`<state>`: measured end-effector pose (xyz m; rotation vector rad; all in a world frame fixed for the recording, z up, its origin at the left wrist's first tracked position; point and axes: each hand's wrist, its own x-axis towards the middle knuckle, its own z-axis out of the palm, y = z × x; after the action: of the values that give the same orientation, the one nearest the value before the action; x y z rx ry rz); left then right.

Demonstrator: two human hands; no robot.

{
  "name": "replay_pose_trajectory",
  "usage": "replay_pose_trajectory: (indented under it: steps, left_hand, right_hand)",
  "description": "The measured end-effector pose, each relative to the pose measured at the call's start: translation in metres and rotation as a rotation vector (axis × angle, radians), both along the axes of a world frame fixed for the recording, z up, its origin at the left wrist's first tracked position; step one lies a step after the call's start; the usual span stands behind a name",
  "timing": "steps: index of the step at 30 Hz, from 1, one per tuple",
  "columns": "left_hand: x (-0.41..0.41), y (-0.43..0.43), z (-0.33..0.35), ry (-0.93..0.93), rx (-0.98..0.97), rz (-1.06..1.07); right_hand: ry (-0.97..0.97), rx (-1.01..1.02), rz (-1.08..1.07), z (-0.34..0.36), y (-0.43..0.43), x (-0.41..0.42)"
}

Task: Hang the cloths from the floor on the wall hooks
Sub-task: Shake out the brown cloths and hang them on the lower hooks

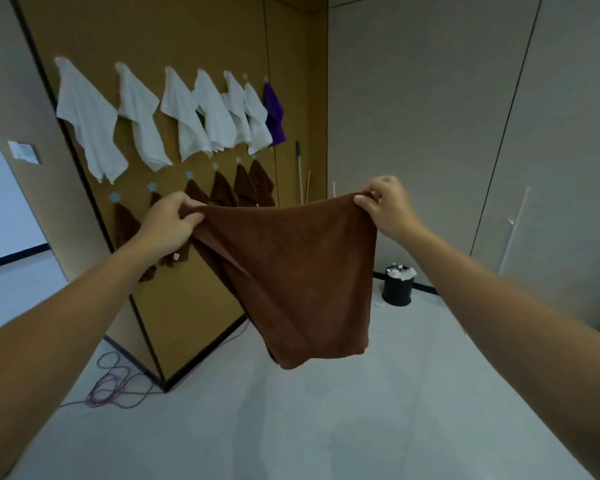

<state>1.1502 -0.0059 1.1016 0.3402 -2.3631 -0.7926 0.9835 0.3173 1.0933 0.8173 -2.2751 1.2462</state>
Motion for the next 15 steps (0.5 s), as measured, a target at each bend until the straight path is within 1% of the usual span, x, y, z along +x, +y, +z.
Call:
replay_pose_trajectory:
  steps: [2,5,8,10,15]
  left_hand:
    - [-0.042,0.009,-0.002,0.024,0.004,-0.040]
    - [-0.108,0.016,-0.002,0.004,-0.071,-0.123]
    - [-0.171,0.015,0.003,-0.118,-0.156,-0.168]
    - [-0.212,0.017,0.007,-0.216,-0.199,-0.177]
    - [-0.310,0.024,0.010,-0.318,-0.147,-0.174]
  right_hand:
    - [-0.018,0.021,-0.004,-0.007,-0.001,-0.046]
    - [-0.054,0.002,0.011,-0.011,0.003,-0.115]
    - [-0.068,0.006,0.090,-0.009,0.010,-0.187]
    - [-0.059,0.050,0.141,-0.006,0.016,-0.230]
    - [-0.002,0.193,0.233,0.002,0.018,-0.323]
